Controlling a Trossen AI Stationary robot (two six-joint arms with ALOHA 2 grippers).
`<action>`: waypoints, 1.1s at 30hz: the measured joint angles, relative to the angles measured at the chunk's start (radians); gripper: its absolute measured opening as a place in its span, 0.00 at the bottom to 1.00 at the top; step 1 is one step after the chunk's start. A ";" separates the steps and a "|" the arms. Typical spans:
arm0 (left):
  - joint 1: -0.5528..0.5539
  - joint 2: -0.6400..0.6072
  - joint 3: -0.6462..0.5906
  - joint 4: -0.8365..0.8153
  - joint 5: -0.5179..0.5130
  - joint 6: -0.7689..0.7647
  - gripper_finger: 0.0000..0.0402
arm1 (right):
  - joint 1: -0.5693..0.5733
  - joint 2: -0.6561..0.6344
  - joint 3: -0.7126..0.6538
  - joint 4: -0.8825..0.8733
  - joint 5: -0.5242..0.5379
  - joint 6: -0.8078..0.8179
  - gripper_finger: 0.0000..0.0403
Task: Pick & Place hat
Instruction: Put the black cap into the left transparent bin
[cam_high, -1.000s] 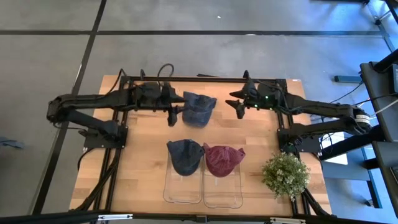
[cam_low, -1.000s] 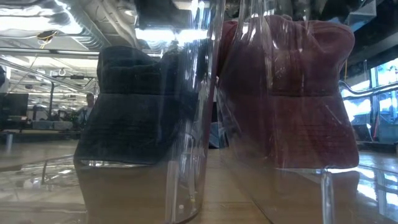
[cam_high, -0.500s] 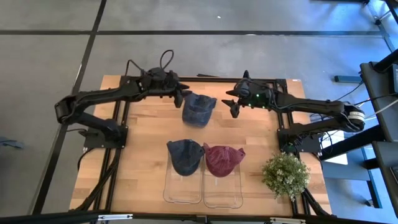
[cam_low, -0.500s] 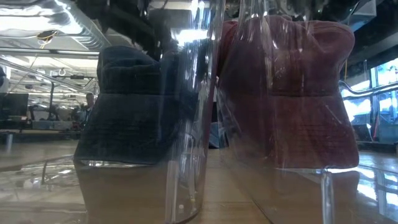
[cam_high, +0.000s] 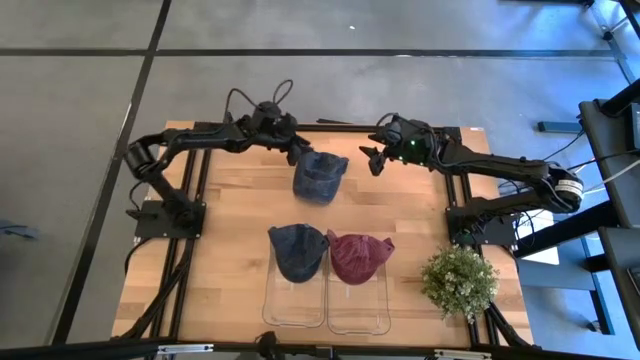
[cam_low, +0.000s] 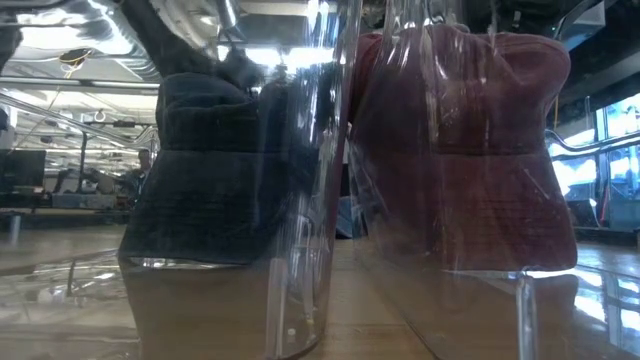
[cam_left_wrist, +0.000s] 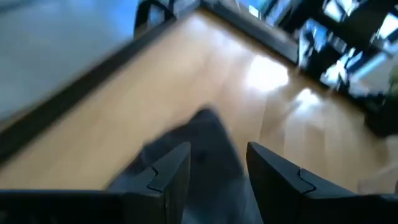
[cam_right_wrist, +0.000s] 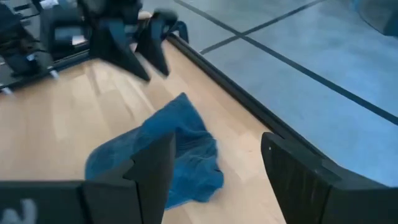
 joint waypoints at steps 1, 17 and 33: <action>0.004 0.020 0.000 -0.012 0.008 0.007 0.38 | -0.007 0.000 0.000 0.000 0.000 0.002 0.59; -0.026 0.216 0.001 -0.141 -0.023 0.009 0.39 | -0.032 0.000 0.000 -0.032 0.000 -0.029 0.59; -0.163 0.062 -0.004 -0.674 -0.217 0.118 0.39 | -0.032 0.000 0.000 -0.072 0.000 -0.018 0.59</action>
